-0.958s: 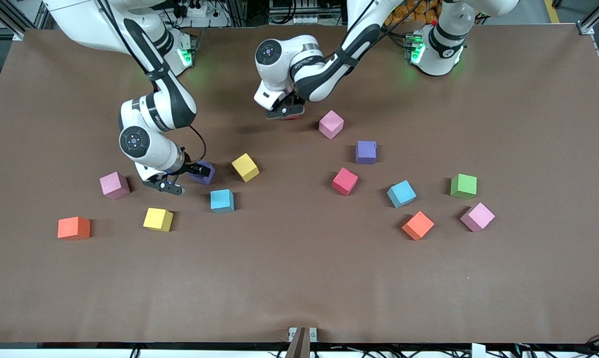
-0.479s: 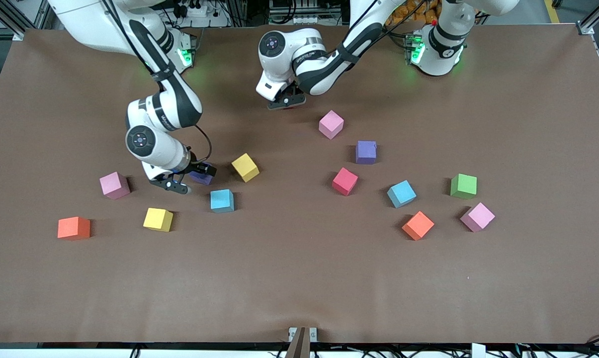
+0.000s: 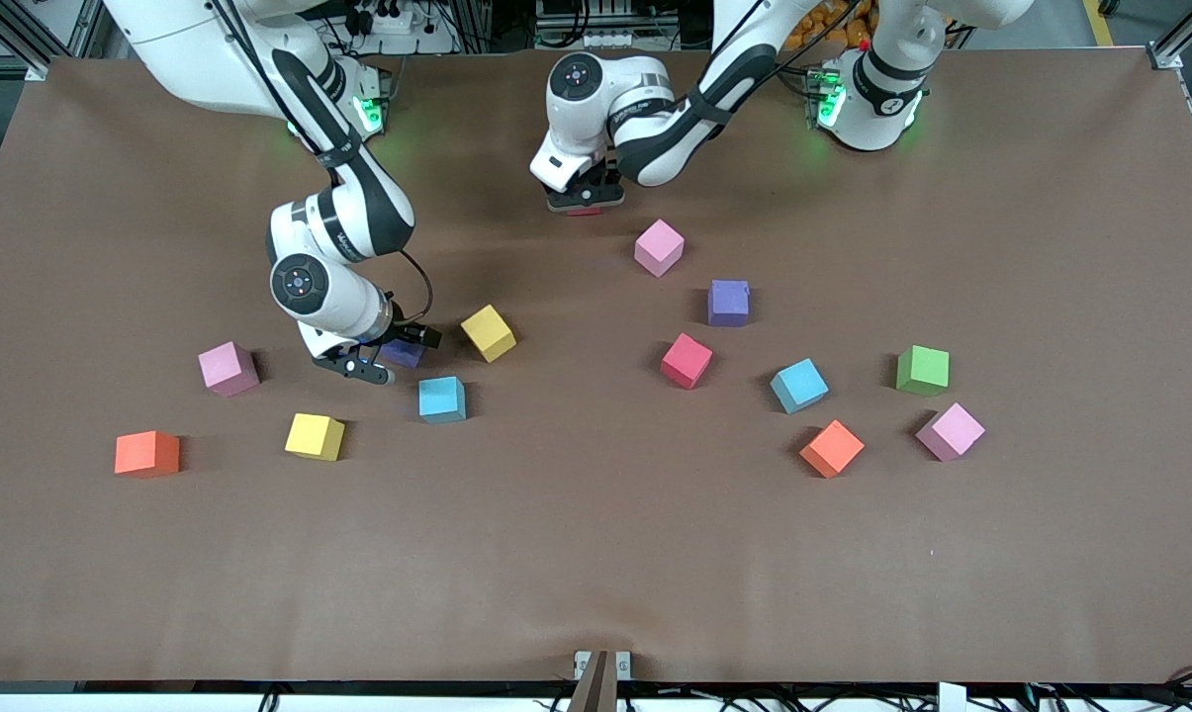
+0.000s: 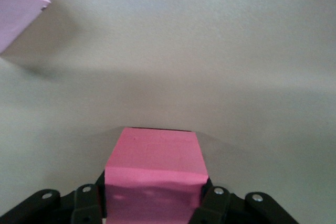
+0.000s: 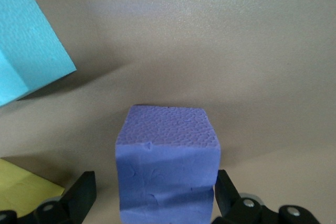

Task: Form number 2 with 11 blocks
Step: 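Grasp the red cube with the left gripper while the right grasps blue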

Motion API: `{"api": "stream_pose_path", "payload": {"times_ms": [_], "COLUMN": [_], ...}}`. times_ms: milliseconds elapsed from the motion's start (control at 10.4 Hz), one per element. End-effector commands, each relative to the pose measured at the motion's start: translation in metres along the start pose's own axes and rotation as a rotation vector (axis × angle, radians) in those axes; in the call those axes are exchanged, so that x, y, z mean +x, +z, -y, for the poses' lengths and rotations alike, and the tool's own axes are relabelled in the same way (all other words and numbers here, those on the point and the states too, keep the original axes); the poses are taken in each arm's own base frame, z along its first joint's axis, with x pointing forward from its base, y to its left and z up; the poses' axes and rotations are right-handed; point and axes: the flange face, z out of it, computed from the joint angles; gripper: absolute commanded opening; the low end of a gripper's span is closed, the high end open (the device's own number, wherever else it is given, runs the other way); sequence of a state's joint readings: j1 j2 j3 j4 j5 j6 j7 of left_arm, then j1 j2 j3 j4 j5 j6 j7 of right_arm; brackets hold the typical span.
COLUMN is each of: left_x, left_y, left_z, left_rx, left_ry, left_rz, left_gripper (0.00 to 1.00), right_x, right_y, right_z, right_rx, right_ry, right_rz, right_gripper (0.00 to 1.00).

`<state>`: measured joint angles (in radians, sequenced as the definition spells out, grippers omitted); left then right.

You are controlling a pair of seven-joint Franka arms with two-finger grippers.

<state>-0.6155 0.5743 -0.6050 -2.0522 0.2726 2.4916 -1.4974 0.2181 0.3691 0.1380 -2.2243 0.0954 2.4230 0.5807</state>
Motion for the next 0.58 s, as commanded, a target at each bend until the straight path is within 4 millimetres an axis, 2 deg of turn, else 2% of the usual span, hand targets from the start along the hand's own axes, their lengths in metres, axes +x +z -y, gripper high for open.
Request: {"api": "stream_pose_path", "payload": {"times_ms": [0, 96, 192, 288, 479], "left_x": [-0.004, -0.003, 0.000, 0.001, 0.006], "left_y": [-0.005, -0.006, -0.007, -0.006, -0.004], "left_z": [0.006, 0.006, 0.004, 0.005, 0.006], "left_rx": [-0.009, -0.010, -0.015, -0.012, -0.007], "left_ry": [0.008, 0.022, 0.031, 0.047, 0.072], "left_rz": [-0.022, -0.027, -0.032, -0.045, -0.069], "left_gripper": [0.48, 0.48, 0.48, 0.48, 0.48], "right_x": [-0.002, -0.002, -0.002, -0.001, -0.001], "right_y": [0.003, 0.003, 0.004, 0.004, 0.003], "right_z": [0.001, 0.001, 0.000, -0.001, -0.001], "right_rx": [0.006, 0.005, 0.004, 0.005, 0.005], "right_ry": [0.018, 0.016, 0.018, 0.020, 0.019], "right_rz": [-0.001, -0.002, 0.001, 0.000, -0.001], "right_gripper": [1.00, 0.83, 0.33, 0.01, 0.00]}}
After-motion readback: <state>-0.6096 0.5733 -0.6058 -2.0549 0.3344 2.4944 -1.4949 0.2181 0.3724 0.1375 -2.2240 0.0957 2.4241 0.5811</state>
